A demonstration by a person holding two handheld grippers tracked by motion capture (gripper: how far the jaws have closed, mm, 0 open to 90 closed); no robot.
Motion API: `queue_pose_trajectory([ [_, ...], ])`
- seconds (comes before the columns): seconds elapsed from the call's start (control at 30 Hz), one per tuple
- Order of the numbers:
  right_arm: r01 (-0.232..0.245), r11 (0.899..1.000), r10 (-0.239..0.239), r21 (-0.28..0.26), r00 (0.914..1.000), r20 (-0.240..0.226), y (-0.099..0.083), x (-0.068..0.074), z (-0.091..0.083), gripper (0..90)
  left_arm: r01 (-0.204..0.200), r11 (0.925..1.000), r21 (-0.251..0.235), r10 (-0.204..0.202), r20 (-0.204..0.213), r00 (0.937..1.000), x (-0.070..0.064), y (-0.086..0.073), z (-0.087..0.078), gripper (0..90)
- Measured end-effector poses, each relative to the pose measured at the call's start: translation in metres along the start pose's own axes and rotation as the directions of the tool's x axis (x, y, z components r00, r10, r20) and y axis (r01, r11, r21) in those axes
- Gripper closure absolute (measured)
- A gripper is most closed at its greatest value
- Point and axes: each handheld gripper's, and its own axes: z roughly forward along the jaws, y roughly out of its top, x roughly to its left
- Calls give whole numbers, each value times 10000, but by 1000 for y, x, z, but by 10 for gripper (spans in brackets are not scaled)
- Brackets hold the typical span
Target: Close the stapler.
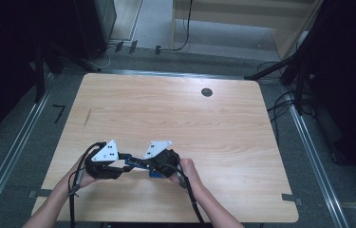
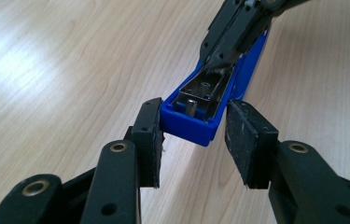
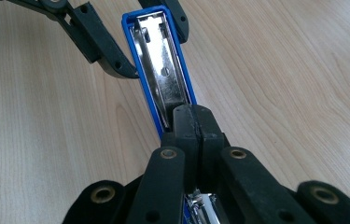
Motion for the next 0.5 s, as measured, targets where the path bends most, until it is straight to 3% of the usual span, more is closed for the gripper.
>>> queue_pose_trajectory([
  [0.27,-96,9999,96,-112,9999,-40,-3,-1,-8,900,-34,9985,-538,33,-20,10000,-3,9,-1,598],
  [0.5,-201,9995,200,-240,9998,-60,-9,-4,-14,900,-485,9957,-783,463,-299,9985,-10,23,0,598],
])
